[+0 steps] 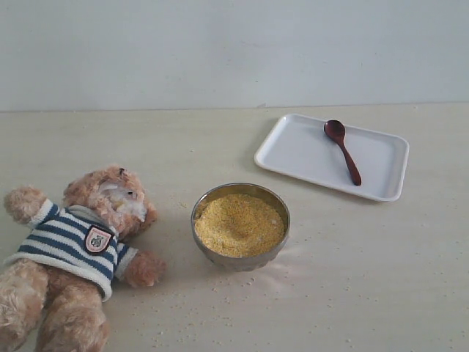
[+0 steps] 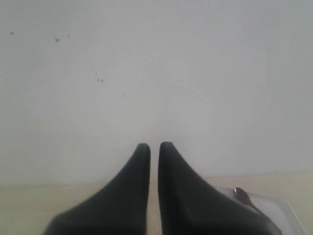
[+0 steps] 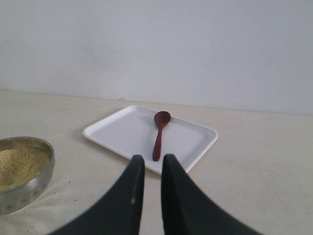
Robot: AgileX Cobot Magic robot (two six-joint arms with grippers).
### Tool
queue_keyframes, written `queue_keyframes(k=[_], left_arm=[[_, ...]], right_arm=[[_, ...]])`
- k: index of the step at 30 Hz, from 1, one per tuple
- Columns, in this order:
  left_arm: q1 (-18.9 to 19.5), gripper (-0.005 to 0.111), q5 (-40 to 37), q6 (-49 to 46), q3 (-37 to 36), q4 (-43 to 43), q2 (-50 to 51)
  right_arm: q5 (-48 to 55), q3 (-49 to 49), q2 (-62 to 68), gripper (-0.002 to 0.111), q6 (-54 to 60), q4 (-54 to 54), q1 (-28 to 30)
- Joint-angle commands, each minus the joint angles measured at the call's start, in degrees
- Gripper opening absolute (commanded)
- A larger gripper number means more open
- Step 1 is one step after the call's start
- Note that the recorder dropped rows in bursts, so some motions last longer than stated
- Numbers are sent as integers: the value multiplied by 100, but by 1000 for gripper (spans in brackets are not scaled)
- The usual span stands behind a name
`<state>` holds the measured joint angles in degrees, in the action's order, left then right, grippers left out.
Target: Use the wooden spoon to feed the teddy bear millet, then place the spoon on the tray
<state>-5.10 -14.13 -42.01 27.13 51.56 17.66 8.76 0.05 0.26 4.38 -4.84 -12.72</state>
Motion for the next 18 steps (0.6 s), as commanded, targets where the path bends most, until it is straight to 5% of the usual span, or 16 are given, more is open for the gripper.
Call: queue_keyframes(k=[1, 6, 18], left_arm=[[-30, 6, 196, -11, -998, 2, -828], [-30, 6, 219, -11, -1624, 2, -1766], [-19, 6, 180, -11, -1976, -101, -1766]], right_arm=[[-37, -5, -26, 15, 21, 19, 19], [-37, -5, -26, 15, 21, 19, 19], [-38, -5, -26, 15, 21, 19, 19]])
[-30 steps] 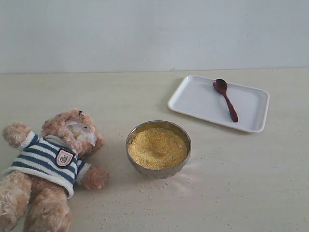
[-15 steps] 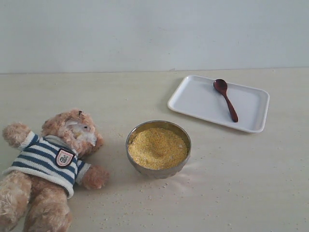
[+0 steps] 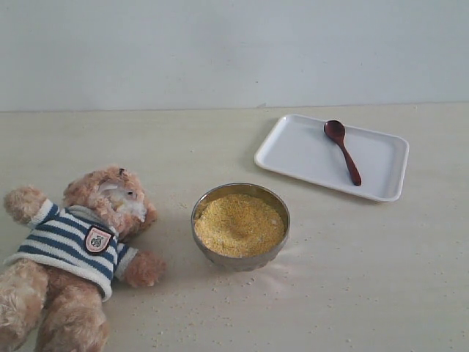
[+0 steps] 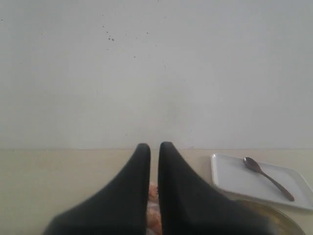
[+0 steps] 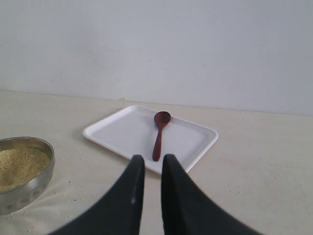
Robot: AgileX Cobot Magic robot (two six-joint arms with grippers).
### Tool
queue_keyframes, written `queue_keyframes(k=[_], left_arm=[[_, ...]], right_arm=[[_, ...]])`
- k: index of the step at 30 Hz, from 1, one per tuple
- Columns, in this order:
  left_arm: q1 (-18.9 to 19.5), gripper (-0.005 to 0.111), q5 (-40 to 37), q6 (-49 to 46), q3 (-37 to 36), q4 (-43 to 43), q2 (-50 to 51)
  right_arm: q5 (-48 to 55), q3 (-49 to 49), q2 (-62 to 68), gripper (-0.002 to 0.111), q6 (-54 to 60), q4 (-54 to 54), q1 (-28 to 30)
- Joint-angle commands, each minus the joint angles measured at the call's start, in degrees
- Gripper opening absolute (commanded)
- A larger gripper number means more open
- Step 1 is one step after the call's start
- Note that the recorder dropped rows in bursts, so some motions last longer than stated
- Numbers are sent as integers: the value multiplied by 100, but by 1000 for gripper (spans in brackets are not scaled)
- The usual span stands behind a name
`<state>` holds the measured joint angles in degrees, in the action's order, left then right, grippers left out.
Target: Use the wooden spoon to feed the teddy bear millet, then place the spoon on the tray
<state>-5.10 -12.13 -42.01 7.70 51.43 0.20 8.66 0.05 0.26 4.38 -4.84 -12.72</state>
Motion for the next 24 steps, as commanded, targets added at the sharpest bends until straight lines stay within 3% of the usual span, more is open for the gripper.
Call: queue_keyframes(k=[1, 9, 16, 20, 24], left_arm=[[-19, 6, -49, -11, -32, -208, -20], [-19, 6, -280, 208, -195, -591, -20], [-19, 6, 203, 3794, -601, -3675, -20], [-19, 6, 1100, 4667, -770, -4456, -20], [-19, 6, 900, 4696, -770, -4498, -20]], right_arm=[[-28, -5, -26, 15, 21, 19, 19], [-28, -5, -26, 15, 21, 19, 19], [-28, -5, -26, 15, 21, 19, 19], [-28, -5, -26, 15, 21, 19, 19], [-28, -5, -26, 15, 21, 19, 19]])
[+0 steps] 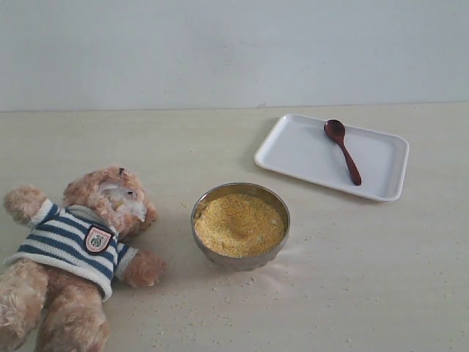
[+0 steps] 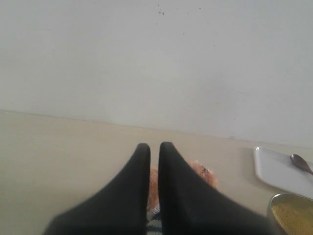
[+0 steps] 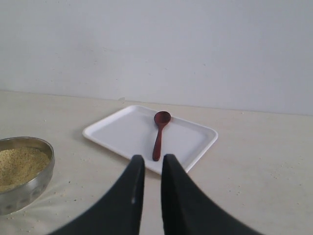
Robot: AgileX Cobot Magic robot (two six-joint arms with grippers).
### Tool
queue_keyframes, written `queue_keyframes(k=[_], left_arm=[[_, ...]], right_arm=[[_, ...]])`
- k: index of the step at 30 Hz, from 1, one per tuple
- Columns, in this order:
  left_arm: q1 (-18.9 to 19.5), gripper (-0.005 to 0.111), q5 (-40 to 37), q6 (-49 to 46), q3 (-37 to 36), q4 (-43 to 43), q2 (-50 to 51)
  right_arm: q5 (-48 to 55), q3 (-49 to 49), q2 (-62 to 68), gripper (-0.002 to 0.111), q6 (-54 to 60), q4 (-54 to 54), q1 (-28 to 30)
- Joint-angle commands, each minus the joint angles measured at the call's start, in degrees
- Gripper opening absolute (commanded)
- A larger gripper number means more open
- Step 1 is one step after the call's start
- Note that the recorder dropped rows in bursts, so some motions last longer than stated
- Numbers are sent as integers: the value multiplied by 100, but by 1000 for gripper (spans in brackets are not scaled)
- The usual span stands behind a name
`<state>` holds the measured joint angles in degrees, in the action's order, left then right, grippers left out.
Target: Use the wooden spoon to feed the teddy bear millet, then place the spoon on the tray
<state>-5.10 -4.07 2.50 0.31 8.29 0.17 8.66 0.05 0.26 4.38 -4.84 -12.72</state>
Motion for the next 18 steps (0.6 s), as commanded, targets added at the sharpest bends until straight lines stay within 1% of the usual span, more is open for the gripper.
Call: queue_keyframes(k=[1, 7, 18], left_arm=[[-19, 6, 57, 192, -31, -172, -17], [-19, 6, -146, -219, -31, -17, -17], [-19, 6, -146, -219, -31, -17, -17]], right_arm=[[-28, -5, -26, 15, 21, 19, 19], [-28, -5, -26, 15, 21, 19, 19], [-40, -5, -26, 15, 21, 19, 19]])
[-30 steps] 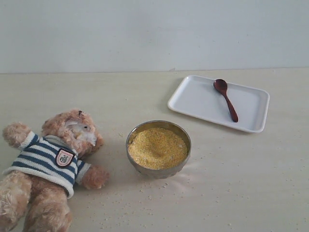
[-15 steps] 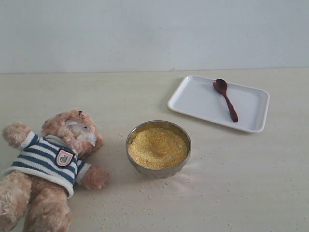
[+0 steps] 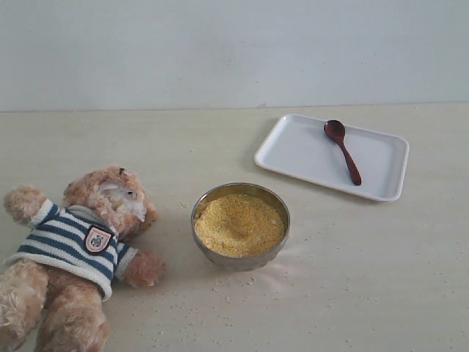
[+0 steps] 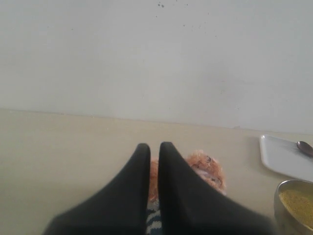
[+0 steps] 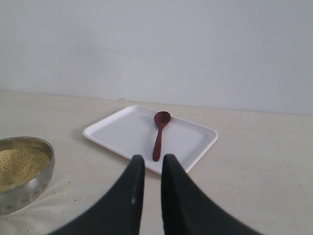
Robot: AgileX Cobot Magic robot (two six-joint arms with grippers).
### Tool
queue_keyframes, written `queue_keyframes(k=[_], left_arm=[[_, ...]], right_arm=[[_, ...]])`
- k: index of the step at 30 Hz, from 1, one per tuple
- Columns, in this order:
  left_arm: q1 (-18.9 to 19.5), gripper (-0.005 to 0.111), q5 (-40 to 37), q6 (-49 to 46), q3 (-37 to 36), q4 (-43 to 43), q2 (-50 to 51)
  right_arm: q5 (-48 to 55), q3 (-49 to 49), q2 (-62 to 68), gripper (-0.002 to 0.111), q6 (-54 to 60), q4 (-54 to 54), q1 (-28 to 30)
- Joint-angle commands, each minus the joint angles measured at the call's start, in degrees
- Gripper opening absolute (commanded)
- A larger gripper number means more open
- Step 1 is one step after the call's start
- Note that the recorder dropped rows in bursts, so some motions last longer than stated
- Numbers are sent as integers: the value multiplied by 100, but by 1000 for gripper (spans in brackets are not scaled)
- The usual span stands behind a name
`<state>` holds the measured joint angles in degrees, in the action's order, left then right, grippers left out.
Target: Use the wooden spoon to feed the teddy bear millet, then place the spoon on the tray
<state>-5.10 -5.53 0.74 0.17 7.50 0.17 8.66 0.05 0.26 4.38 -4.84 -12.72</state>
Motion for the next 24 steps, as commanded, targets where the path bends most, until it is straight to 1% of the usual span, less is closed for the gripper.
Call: queue_keyframes(k=[1, 24], left_arm=[[-19, 6, 1, -42, -17, 62, -17], [-19, 6, -10, -74, -17, 62, -17]], right_arm=[[-70, -5, -26, 15, 21, 19, 19], [-109, -5, -26, 15, 21, 19, 19]])
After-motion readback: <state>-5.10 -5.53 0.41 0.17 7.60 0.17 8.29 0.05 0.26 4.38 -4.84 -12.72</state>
